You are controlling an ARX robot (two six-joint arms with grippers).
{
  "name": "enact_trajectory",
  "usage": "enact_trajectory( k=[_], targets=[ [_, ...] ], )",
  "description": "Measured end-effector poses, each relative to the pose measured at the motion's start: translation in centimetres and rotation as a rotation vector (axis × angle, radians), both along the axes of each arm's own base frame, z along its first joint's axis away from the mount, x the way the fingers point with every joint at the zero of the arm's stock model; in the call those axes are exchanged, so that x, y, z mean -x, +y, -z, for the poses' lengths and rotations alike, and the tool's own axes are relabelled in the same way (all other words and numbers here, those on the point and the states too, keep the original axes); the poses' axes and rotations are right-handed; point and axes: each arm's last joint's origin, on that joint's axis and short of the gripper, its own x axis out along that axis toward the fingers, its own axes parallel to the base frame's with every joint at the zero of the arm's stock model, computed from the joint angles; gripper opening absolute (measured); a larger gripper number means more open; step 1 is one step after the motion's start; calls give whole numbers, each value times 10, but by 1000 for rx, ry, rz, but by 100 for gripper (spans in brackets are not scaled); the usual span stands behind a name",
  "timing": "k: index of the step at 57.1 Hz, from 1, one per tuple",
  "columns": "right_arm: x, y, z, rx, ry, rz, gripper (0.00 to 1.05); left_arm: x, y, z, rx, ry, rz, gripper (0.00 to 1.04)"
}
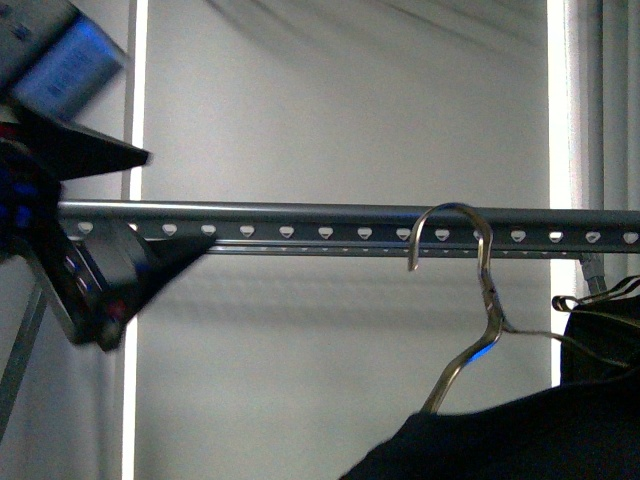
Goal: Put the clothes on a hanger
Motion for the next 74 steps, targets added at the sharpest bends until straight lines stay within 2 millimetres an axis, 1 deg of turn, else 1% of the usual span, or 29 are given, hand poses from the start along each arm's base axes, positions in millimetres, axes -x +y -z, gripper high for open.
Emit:
enact_trajectory(
  k=[1, 2, 3, 5, 8, 9, 10, 11, 14, 18, 22, 25, 27, 30, 36, 41, 44, 48, 53, 58, 65, 74],
  targets=[
    [-1, -1, -1, -13, 10, 7, 3, 1, 3, -1, 18, 2, -12, 98],
    [-2, -3, -3, -26, 22, 18, 3, 3, 9, -3, 87, 31, -27, 98],
    [-2, -4, -4, -39, 29, 23, 3, 4, 11, -3, 104, 35, -42, 98],
    [-4, -8, -7, -67, 46, 43, 3, 6, 20, -5, 190, 68, -78, 98],
    [-7, -13, -14, -115, 71, 73, 3, 12, 35, -8, 337, 125, -161, 98],
    [-8, -14, -15, -119, 73, 78, 3, 13, 38, -8, 353, 130, -181, 98],
    [-9, -16, -18, -144, 83, 92, 3, 17, 43, -8, 416, 153, -207, 98],
    [-9, -17, -20, -149, 86, 97, 3, 18, 45, -8, 432, 158, -226, 98],
    [-13, -21, -28, -203, 109, 131, 3, 29, 55, -6, 567, 229, -272, 98],
    [-17, -25, -37, -250, 130, 159, 3, 43, 59, -3, 682, 302, -291, 98],
    [-21, -29, -50, -309, 165, 215, 3, 61, 57, 4, 810, 402, -289, 98],
    [-24, -32, -60, -354, 211, 261, 3, 74, 52, 11, 907, 489, -300, 98],
    [-26, -33, -64, -365, 234, 283, 3, 79, 50, 14, 935, 519, -309, 98],
    [-30, -37, -75, -393, 310, 361, 3, 92, 39, 22, 1029, 600, -340, 98],
    [-35, -42, -79, -378, 388, 443, 3, 102, 21, 24, 1070, 642, -324, 98],
    [-40, -45, -78, -325, 453, 515, 3, 109, 4, 19, 1059, 657, -234, 98],
    [-44, -47, -78, -289, 470, 556, 3, 111, -1, 16, 1048, 640, -193, 98],
    [-51, -48, -80, -259, 478, 607, 3, 110, 0, 15, 1046, 633, -186, 98],
    [-63, -51, -93, -238, 462, 677, 3, 105, 5, 20, 1045, 648, -219, 98],
    [-71, -51, -104, -229, 440, 712, 3, 103, 6, 25, 1032, 670, -225, 98],
    [-85, -49, -125, -239, 414, 748, 3, 100, 1, 40, 957, 735, -183, 98],
    [-95, -48, -138, -266, 402, 774, 3, 103, -8, 52, 868, 796, -115, 98]
  ],
)
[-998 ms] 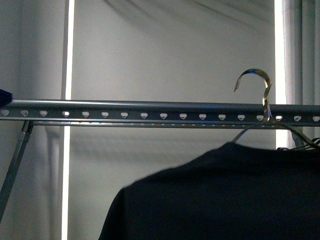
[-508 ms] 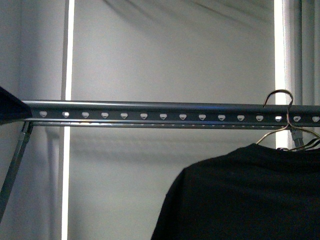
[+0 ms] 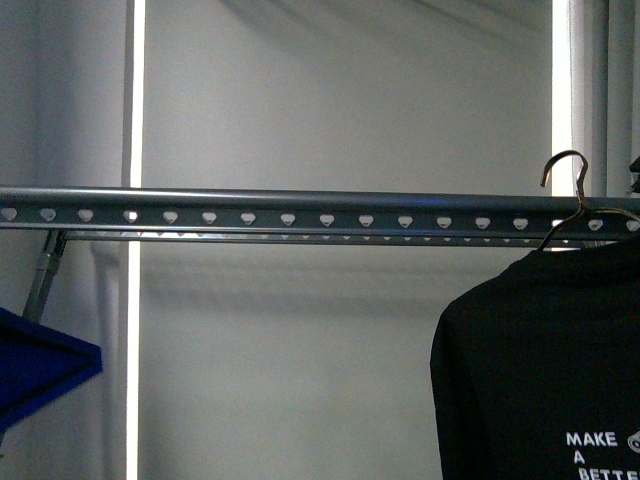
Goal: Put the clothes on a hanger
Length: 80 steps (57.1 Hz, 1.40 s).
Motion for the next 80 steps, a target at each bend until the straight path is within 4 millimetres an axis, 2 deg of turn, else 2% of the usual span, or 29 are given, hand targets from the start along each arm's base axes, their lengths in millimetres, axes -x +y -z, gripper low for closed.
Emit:
enact_trajectory(
  k=[13, 35, 44, 57, 66, 69, 74, 80],
  targets=[
    [-23, 9, -12, -6, 3, 42, 3, 8, -10, 0, -70, -51, 114, 98],
    [-62, 40, -5, 24, 51, 82, 3, 9, -3, -4, -90, -96, 141, 98],
    [-65, 52, -2, 18, 36, 63, 3, 7, -1, -4, -90, -94, 140, 98],
    [-60, 64, 48, 10, 107, 19, 3, 3, -4, -1, -104, -75, 130, 98],
    [-46, 64, 52, -15, 66, -16, 3, 1, -6, 1, -116, -72, 135, 98],
    [-40, 65, 53, -23, 48, -33, 8, 1, -6, 1, -116, -71, 135, 98],
    [-24, 68, 54, -94, -10, -100, 26, -2, -4, 2, -121, -66, 126, 98],
    [9, 72, 43, -237, -158, -208, 47, -6, -2, 5, -126, -53, 108, 98]
  ],
)
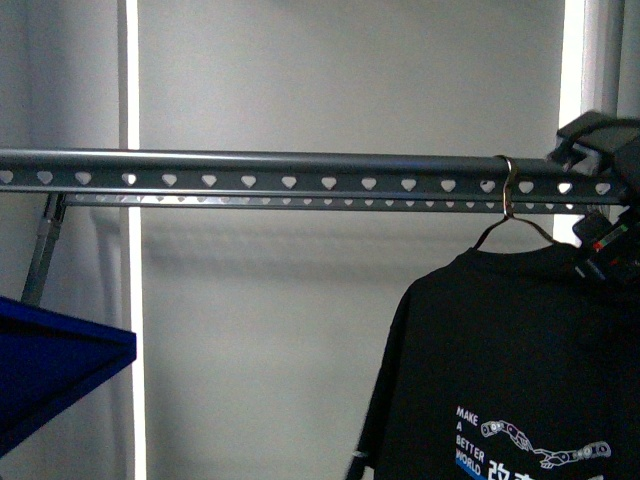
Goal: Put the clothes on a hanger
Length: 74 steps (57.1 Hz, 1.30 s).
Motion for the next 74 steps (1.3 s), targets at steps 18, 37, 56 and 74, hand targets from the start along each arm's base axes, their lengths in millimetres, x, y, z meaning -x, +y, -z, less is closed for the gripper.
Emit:
enact_trajectory(
  k=[18, 37, 56, 74],
  targets=[
    [185, -3, -18, -491, -325, -249, 99, -3, -2, 10, -31, 26, -67, 98],
    [290, 1, 99, -634, -321, -12, 84, 3, 2, -5, -60, -162, -200, 98],
    [290, 3, 157, -570, -309, 98, 12, 30, 28, 33, -165, -135, -427, 42],
    [290, 3, 167, -566, -306, 100, 2, 47, 41, 64, -172, -138, -427, 4]
  ],
)
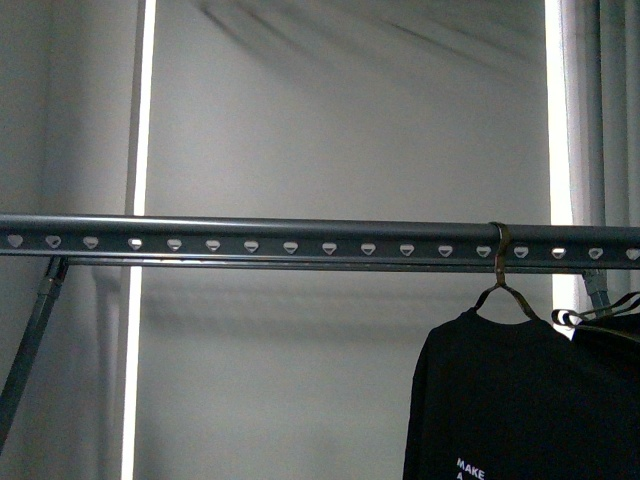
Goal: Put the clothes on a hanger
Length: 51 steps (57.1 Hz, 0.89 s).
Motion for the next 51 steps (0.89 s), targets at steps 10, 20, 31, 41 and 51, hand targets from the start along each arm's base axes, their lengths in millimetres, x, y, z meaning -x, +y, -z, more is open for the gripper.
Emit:
enact_trajectory(
  k=[10, 20, 31, 41, 51],
  targets=[
    [0, 0, 12, 0, -3, 1, 2, 7, 12, 11, -2, -5, -9, 4],
    [0, 0, 12, 0, -2, -1, 2, 13, 12, 19, -2, -3, -2, 4],
    [0, 0, 12, 0, -2, 0, 2, 19, 12, 26, -2, -5, -2, 4],
    [0, 0, 12, 0, -2, 0, 2, 23, 12, 32, -2, -20, -6, 4],
    [0, 0, 12, 0, -2, 0, 2, 26, 12, 31, -2, -26, -2, 4]
  ],
)
